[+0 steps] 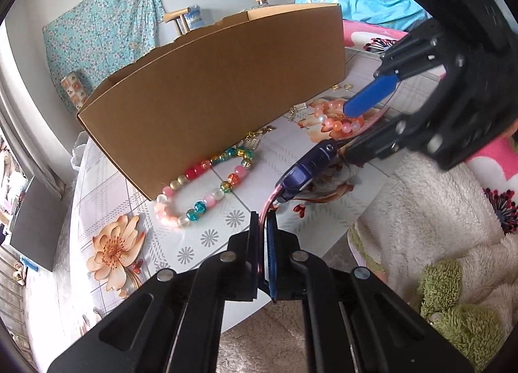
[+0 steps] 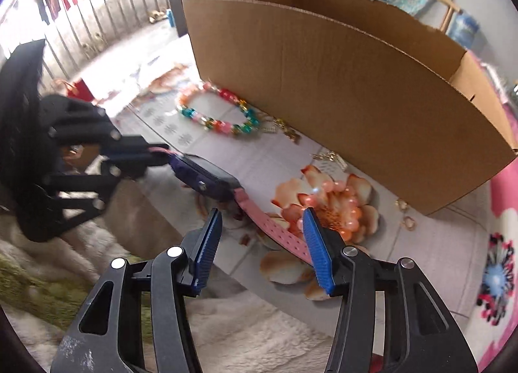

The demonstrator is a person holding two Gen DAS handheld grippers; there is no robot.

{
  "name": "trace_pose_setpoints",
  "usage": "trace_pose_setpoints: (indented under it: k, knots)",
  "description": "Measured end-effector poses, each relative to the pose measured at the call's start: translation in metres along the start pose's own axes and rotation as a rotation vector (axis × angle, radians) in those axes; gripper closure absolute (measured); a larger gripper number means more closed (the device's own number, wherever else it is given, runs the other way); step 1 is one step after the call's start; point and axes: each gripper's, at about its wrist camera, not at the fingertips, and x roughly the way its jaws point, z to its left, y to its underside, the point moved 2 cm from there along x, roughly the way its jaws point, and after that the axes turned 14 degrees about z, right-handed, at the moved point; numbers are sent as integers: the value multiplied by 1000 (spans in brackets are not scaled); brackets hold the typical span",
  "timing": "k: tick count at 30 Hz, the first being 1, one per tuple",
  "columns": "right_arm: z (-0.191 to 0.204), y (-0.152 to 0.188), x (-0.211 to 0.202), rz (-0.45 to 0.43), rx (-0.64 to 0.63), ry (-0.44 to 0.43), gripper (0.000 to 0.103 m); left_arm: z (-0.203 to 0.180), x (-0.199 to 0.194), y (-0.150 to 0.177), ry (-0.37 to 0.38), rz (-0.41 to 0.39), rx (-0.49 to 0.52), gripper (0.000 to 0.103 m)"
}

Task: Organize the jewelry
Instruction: 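Lift the watch over the box rim, lower inside, open right tool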

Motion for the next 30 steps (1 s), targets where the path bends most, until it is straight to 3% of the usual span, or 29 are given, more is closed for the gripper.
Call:
trace_pose_setpoints:
  k: [4,7,11,16,18,20,23,27,30]
  knots:
    - [-1,7,7,-7,-10,104,90,0,-1,1,-4,-1,-11,99]
    - [-1,12,2,-40,13,133,98,0,-5,2,-4,-12,-25,99]
    - [5,20,-33,-122,36,204,102,7,-31,-8,8,-75,-35,99]
    - [2,12,-103,-289,58,317,102,37,-88,-41,-18,-239,-58,99]
    - [-3,-1,-127,-347,61,345,102,53,-107,-63,-30,-306,-53,99]
    - [-16,-19,-142,-376,68,344,102,71,-113,-86,-26,-322,-56,99]
    - [-48,-64,-144,-336,97,277,102,99,-98,-125,0,-261,-66,99]
    - [-93,-129,-95,-129,147,93,102,134,-46,-169,85,-45,-88,99]
    - [-117,-154,-53,38,174,-24,102,141,-1,-194,124,112,-72,99]
